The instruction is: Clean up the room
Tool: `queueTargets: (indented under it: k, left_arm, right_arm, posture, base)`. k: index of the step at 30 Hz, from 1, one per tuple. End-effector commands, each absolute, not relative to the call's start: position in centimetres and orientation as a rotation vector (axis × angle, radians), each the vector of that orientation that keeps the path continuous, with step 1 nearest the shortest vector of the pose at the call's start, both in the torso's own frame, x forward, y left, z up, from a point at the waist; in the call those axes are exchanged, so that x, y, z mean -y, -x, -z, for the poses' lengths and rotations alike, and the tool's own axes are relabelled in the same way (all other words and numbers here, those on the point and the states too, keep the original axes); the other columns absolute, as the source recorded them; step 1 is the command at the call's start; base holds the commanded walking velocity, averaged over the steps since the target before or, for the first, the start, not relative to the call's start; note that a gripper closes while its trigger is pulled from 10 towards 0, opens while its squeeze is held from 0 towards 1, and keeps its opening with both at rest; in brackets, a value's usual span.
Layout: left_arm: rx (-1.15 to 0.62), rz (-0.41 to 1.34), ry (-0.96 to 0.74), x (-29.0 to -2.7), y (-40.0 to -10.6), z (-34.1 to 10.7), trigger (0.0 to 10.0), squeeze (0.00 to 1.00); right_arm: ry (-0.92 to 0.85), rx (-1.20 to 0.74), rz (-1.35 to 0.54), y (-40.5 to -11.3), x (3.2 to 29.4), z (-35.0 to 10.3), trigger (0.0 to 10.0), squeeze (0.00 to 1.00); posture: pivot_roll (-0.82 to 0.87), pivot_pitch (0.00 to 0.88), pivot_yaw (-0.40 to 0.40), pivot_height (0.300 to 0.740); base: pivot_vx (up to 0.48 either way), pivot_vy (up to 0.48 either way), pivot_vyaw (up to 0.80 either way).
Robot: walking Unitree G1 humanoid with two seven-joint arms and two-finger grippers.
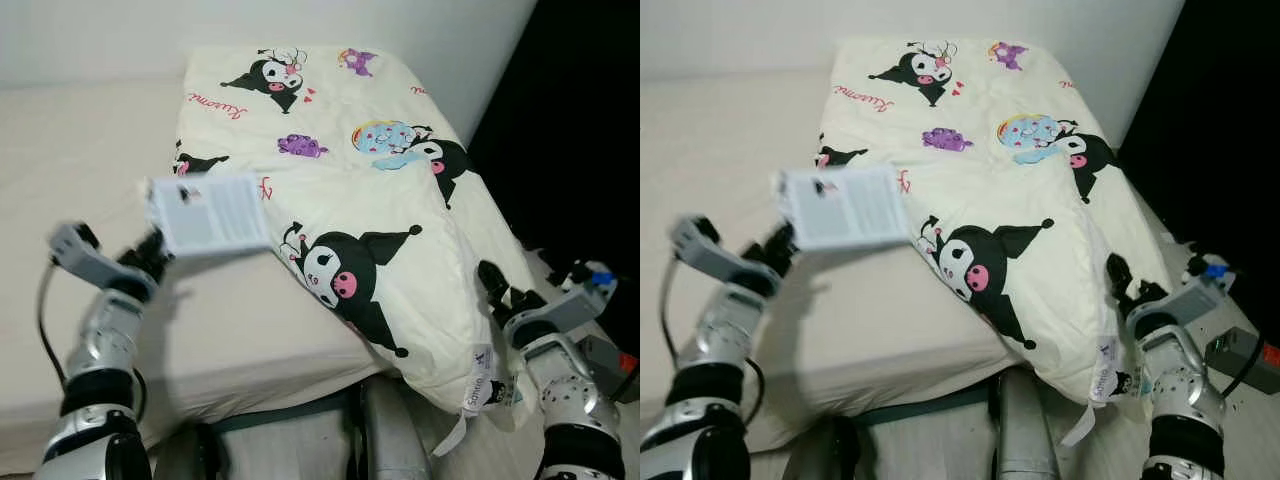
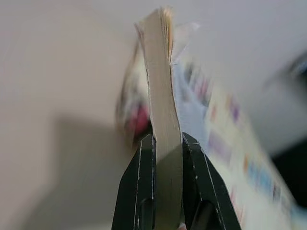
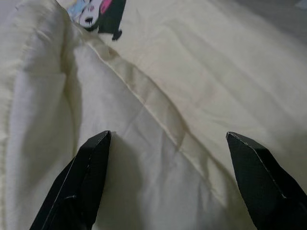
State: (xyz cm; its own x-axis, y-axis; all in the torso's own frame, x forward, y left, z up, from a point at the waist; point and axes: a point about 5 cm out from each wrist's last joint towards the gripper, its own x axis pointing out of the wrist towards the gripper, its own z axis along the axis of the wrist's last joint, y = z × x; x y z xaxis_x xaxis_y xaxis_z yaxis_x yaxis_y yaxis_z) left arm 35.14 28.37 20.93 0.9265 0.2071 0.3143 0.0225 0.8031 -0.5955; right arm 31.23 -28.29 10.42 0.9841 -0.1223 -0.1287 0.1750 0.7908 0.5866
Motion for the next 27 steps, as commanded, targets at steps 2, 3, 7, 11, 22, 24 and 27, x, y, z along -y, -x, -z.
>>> queueTargets:
  k: [2,3,7,11,22,24,27]
  left_arm:
    - [0.463,-0.125,0.63,-29.3,-34.5,-22.8,0.0,0.0]
    - [0.463,-0.125,0.63,-29.3,-34.5,-22.8,0.0,0.0]
    - [0.559,-0.065,0.626,-28.3,-34.3,-26.6,0.0,0.0]
    - [0.575,-0.047,0.62,-27.8,-34.0,-27.5,0.0,0.0]
    - [0.563,-0.001,0.66,-25.8,-33.6,-28.1,0.0,0.0]
    - [0.557,0.004,0.662,-25.5,-33.6,-28.0,0.0,0.0]
    - [0.549,0.013,0.67,-25.2,-33.7,-27.9,0.0,0.0]
  right_arm:
    - [-0.627,-0.063,0.146,-31.5,28.4,-10.7,10.0,1.0]
    - [-0.627,-0.063,0.146,-31.5,28.4,-10.7,10.0,1.0]
    - [-0.673,0.081,-0.014,-32.4,27.6,-12.9,10.0,1.0]
    - [-0.683,0.111,-0.037,-32.5,27.5,-13.2,10.0,1.0]
    - [-0.697,0.091,-0.119,-32.7,26.0,-12.0,10.0,1.0]
    - [-0.654,0.029,-0.105,-32.9,25.7,-11.4,10.0,1.0]
    - [-0.552,-0.158,0.015,-32.9,26.3,-9.3,10.0,0.97]
  posture:
    - [-0.08,0.165,-0.018,0.53]
    - [-0.08,0.165,-0.018,0.53]
    - [-0.07,0.145,-0.017,0.53]
    - [-0.07,0.141,-0.017,0.53]
    - [-0.05,0.118,-0.026,0.53]
    - [-0.05,0.118,-0.026,0.53]
    - [-0.05,0.114,-0.028,0.53]
  base:
    - [0.0,0.0,0.0]
    - [0.0,0.0,0.0]
    - [0.0,0.0,0.0]
    - [0.0,0.0,0.0]
    - [0.0,0.0,0.0]
    - [0.0,0.0,0.0]
    - [0.0,0.0,0.0]
